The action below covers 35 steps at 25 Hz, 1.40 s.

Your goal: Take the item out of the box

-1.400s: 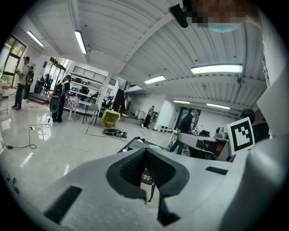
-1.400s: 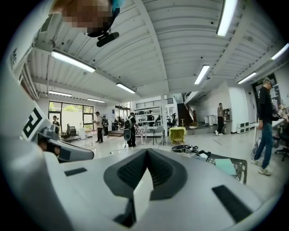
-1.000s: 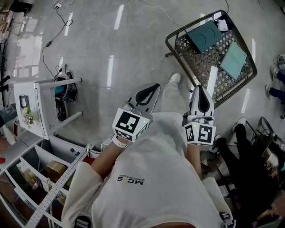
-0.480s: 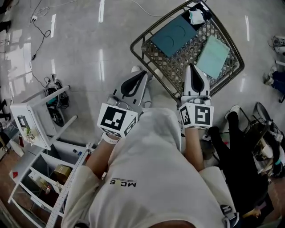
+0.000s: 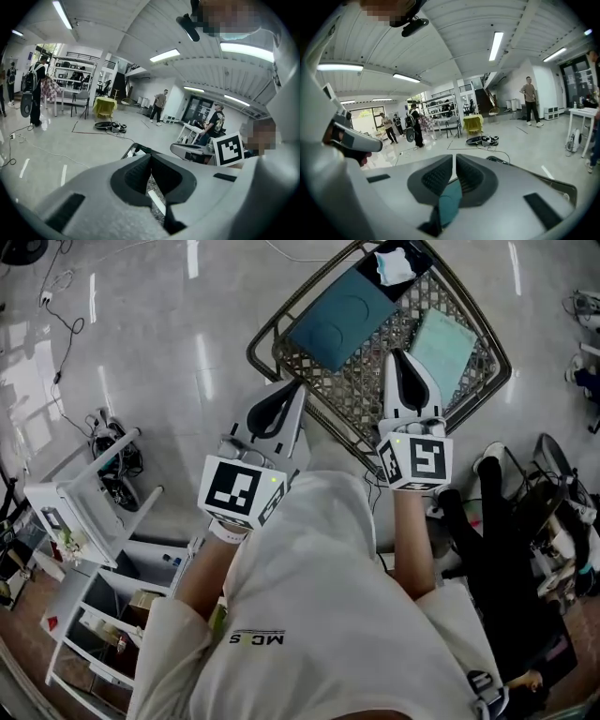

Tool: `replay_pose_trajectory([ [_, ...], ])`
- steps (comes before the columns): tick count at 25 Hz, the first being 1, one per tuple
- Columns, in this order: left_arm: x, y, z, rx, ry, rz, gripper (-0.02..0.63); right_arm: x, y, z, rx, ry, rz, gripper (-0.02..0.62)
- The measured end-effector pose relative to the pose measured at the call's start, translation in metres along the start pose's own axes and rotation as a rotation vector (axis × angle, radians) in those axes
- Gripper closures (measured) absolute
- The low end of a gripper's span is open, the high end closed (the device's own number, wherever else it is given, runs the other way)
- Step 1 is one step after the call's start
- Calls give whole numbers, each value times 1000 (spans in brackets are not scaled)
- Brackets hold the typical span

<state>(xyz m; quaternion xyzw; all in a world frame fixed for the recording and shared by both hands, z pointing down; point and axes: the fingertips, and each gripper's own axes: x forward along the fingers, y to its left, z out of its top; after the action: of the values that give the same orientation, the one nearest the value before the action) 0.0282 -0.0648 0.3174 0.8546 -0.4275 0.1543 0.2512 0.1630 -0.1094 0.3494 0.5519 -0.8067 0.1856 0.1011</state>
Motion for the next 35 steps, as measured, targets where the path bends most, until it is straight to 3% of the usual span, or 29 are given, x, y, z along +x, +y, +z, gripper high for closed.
replay_pose_trajectory([
  [12, 49, 35, -9, -17, 55, -15, 581, 93, -18, -23, -140, 156, 68, 545],
  [17, 72, 53, -27, -14, 67, -22, 581, 128, -36, -47, -184, 208, 47, 529],
  [22, 92, 62, -31, -66, 98, -24, 581, 158, -57, -65, -208, 292, 34, 523],
  [35, 124, 83, -49, -62, 122, -36, 581, 229, -84, -111, -296, 520, 30, 495],
])
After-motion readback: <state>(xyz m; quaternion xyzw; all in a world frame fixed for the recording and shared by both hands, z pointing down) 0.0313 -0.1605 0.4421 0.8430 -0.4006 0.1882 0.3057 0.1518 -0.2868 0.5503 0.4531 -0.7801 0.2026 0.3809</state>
